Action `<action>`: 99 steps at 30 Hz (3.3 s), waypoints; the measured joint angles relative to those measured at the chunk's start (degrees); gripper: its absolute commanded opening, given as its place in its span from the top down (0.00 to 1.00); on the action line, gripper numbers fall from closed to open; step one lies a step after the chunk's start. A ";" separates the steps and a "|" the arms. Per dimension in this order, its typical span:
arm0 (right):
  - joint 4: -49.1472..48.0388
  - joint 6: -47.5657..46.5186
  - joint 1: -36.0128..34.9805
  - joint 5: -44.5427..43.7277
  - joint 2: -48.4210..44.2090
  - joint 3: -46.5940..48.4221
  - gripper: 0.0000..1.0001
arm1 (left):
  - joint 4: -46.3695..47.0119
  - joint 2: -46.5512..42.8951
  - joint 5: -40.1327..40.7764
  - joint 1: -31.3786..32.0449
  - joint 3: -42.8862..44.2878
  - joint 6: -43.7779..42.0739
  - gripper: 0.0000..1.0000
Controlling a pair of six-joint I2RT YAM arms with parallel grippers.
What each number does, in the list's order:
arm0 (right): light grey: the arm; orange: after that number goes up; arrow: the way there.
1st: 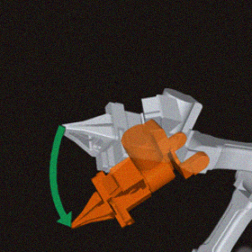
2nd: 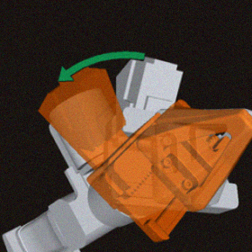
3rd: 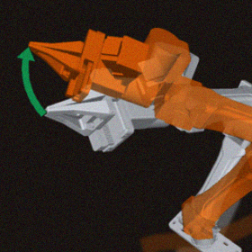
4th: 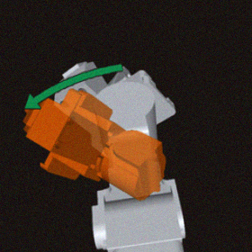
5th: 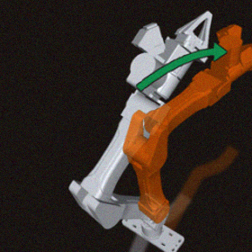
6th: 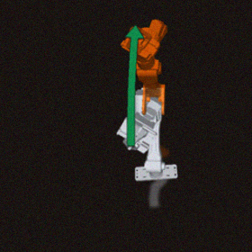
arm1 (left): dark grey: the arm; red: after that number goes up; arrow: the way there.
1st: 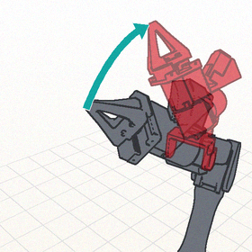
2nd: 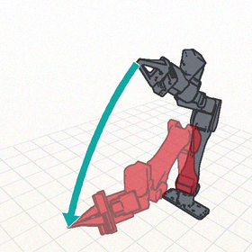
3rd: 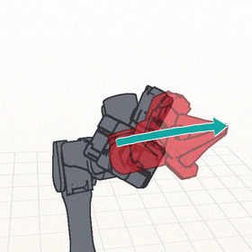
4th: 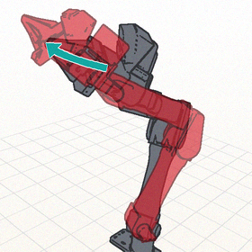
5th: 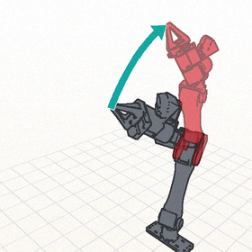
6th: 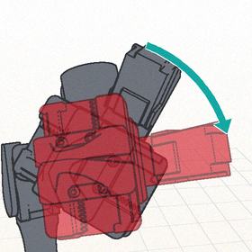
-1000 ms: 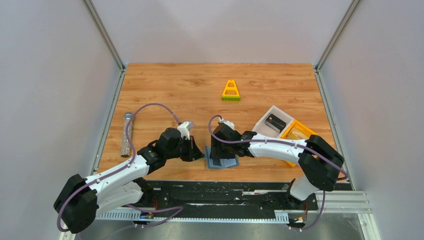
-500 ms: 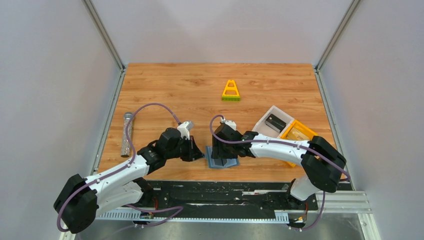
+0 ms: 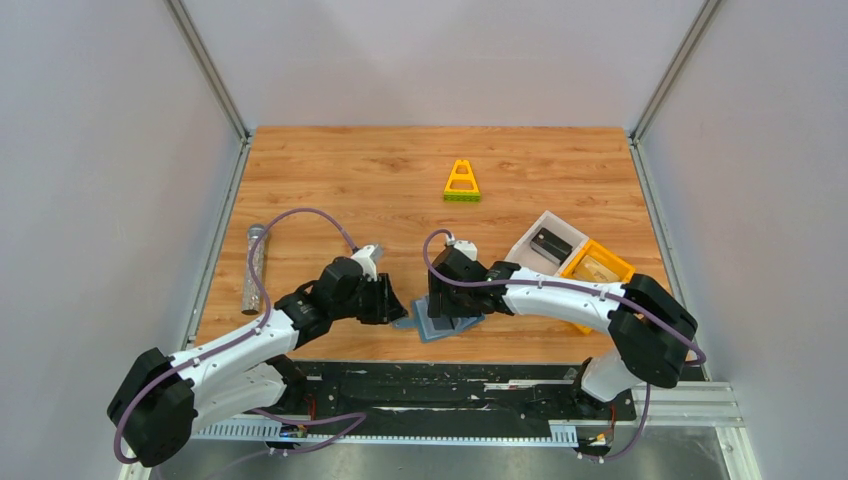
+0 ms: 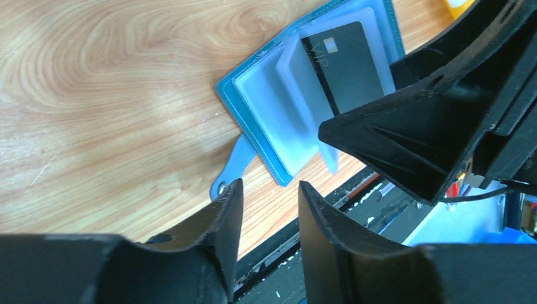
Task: Take the credit cards out of the card holder
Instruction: Remove the credit card from the card holder.
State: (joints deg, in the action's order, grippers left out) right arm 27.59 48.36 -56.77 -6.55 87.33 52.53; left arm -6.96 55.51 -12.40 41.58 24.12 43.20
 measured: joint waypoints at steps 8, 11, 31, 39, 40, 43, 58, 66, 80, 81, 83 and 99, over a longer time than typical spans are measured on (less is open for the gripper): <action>0.85 -0.02 0.00 -0.07 0.00 0.00 0.37 | -2.71 0.39 1.40 0.00 2.43 0.00 0.51; 0.96 -0.02 0.00 -0.17 0.00 0.00 0.37 | -2.25 2.14 1.57 0.00 4.07 0.04 0.58; 3.61 0.94 0.02 -6.91 -3.17 -1.97 0.57 | 8.85 17.22 -5.27 0.00 6.69 1.31 0.68; 6.27 2.32 0.02 -10.08 -4.26 -1.97 0.64 | 12.31 20.39 -8.09 0.00 7.34 1.66 0.68; 6.75 2.58 0.02 -10.43 -4.28 -1.97 0.65 | 12.94 20.81 -8.52 0.00 7.34 1.68 0.68; 8.81 3.39 0.07 -11.65 -4.66 -1.99 0.66 | 14.62 22.45 -10.49 0.00 7.61 1.75 0.68; 13.70 5.38 1.92 -15.15 -10.01 -4.90 0.70 | 20.55 28.87 -15.63 0.00 9.31 2.69 0.62; 15.54 5.62 3.10 -16.50 -11.72 -6.05 0.70 | 15.69 27.89 -13.20 0.00 9.33 0.26 0.52; 20.28 5.57 5.11 -18.32 -14.84 -5.86 0.68 | 13.66 28.50 -13.03 0.02 9.31 -1.38 0.52; 20.92 5.60 5.11 -18.38 -15.06 -5.53 0.67 | 14.05 29.05 -13.29 0.02 9.33 -1.36 0.52; 21.97 5.53 5.11 -18.34 -15.52 -4.50 0.67 | 14.67 30.01 -13.81 0.02 9.33 -1.36 0.57; 14.25 -0.52 5.20 -10.36 -18.80 -2.99 0.71 | 3.48 29.57 -10.19 0.04 14.25 -6.84 1.00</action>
State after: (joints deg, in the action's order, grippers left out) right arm 41.85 47.83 -51.57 -16.91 68.53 49.54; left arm -3.49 85.08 -22.59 41.63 38.37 36.36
